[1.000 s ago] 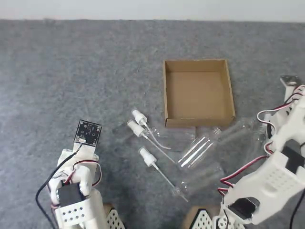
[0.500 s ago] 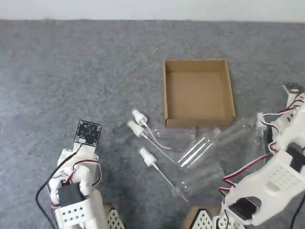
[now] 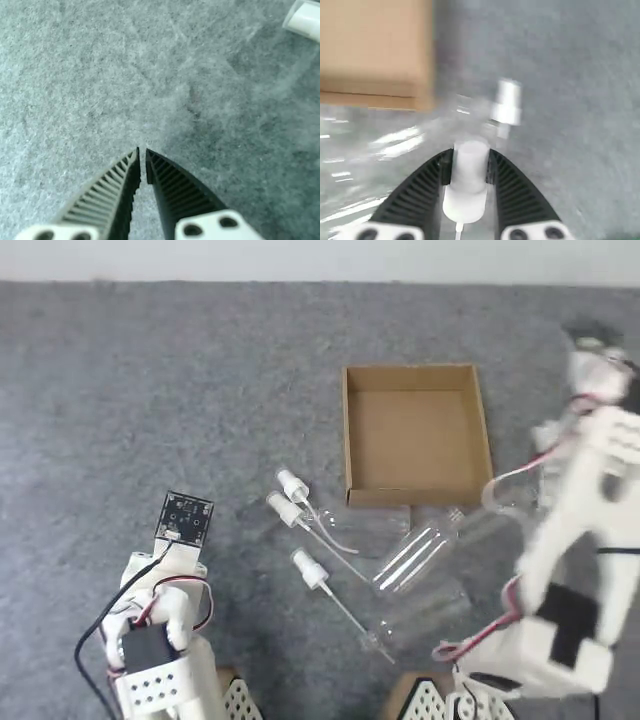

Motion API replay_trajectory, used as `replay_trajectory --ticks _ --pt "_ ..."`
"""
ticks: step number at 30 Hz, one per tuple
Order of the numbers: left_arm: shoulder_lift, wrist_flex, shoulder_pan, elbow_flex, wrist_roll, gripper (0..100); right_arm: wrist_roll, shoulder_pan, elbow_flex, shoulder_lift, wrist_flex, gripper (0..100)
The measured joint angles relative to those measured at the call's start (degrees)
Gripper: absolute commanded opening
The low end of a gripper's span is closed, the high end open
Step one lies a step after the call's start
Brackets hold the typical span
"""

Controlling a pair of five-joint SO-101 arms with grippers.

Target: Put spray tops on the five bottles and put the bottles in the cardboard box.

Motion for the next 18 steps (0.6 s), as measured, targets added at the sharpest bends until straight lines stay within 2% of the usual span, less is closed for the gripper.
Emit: replay_trajectory --ticks 5,11,15,18 --pt "0.0 0.0 0.0 0.0 0.0 1 -8.09 -21.63 0.0 -7.47 2.55 0.6" --pt "0.0 0.0 0.0 0.0 0.0 1 -16.7 -46.95 -0.09 -6.86 -0.18 0.6" --pt "0.0 0.0 0.0 0.0 0.0 1 -20.22 -56.88 -0.09 -0.7 -5.71 0.6" --pt "0.0 0.0 0.0 0.0 0.0 1 -22.15 -60.84 -0.09 4.48 -10.9 0.6"
